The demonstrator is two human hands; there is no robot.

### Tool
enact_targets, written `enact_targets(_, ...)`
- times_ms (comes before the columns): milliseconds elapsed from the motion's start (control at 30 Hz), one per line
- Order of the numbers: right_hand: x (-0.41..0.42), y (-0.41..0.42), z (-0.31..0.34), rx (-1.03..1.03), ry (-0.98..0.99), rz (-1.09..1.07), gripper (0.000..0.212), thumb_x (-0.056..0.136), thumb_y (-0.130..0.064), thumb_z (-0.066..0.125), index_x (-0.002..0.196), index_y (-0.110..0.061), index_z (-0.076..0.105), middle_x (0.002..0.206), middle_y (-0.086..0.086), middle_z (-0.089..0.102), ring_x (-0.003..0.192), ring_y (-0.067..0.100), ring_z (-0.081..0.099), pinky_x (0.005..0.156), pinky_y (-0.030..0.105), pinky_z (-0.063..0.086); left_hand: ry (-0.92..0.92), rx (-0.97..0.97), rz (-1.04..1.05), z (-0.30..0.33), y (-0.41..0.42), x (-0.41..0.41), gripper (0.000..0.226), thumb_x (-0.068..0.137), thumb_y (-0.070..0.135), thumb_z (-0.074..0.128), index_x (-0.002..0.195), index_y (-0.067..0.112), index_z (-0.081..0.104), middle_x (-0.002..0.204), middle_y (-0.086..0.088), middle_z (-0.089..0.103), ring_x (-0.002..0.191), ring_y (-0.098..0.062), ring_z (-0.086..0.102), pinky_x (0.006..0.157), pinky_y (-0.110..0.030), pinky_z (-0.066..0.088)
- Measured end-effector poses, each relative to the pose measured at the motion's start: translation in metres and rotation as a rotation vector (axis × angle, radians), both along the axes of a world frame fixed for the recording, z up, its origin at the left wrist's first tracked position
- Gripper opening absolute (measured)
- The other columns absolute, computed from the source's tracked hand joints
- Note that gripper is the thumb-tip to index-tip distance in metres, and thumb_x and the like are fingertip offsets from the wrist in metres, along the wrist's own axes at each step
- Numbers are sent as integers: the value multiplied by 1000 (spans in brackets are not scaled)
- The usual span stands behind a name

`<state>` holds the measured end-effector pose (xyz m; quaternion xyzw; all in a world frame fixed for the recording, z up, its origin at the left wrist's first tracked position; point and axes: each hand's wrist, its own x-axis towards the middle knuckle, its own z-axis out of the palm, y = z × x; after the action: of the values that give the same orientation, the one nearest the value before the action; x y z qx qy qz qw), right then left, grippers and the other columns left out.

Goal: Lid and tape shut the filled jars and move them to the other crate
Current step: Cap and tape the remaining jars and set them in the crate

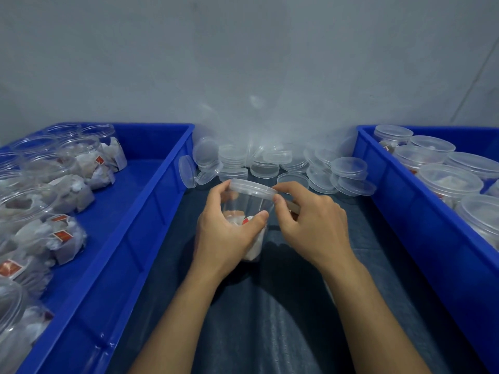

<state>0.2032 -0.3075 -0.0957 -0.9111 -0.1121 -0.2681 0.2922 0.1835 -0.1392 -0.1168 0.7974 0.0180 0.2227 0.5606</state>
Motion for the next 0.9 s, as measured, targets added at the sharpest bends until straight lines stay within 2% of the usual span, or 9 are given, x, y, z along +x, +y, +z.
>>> enact_targets(67,-1,1,0,-2,-7,-10,26,98,-49,51,119,-42,64,74,-9,72,84,34,70,72,43,53,14,60,-16,2,-1,-1,89,64,71,71,143,36,50,130,22,61,114,11,58,88,-15,47)
enact_targets(133,-2,2,1,-14,-18,-26,24,99,-48,55,119,-40,66,79,-6,75,87,36,70,73,44,53,18,144,14,5,-2,-2,84,70,78,62,141,35,50,130,18,64,113,1,64,92,-28,52)
enact_targets(200,-5,5,1,-38,-32,-24,25,100,-49,55,119,-40,67,82,-4,76,87,36,70,72,43,53,11,242,101,9,-5,-3,75,74,85,51,130,35,51,121,16,68,108,-11,67,89,-38,52)
enact_targets(300,-8,12,2,-94,-66,-7,32,101,-53,45,119,-38,67,82,-3,75,84,35,70,69,42,51,4,320,211,14,-6,-3,63,80,90,43,114,37,44,101,15,68,91,-17,67,77,-40,47)
enact_targets(433,-13,18,3,-101,-96,14,39,100,-52,35,121,-37,65,82,-3,74,81,34,69,65,41,50,3,212,202,13,-3,2,63,80,89,45,113,35,46,100,15,66,90,-17,66,81,-44,53)
enact_targets(533,-15,17,5,-24,-88,62,44,95,-43,30,124,-38,63,83,-4,73,79,34,66,63,41,44,-14,85,195,11,-1,4,63,78,86,51,113,34,51,99,18,66,91,-8,65,84,-44,55)
enact_targets(633,-13,12,6,-43,-87,59,46,95,-49,26,127,-39,58,78,-3,72,77,34,66,66,43,47,-8,-92,161,10,0,5,59,79,82,59,110,32,55,96,19,69,94,-16,72,88,-52,58)
enact_targets(767,-11,9,4,-60,-184,22,35,100,-45,37,119,-32,64,73,-3,72,69,33,67,58,40,48,-15,-104,117,11,0,4,54,81,83,58,104,34,55,101,33,66,92,-17,73,87,-52,58)
enact_targets(900,-6,7,1,-106,-186,-18,30,101,-44,40,117,-31,62,75,-3,72,70,36,67,57,36,38,-8,-146,83,11,0,4,53,81,83,54,102,35,56,100,28,69,84,-13,73,85,-49,59)
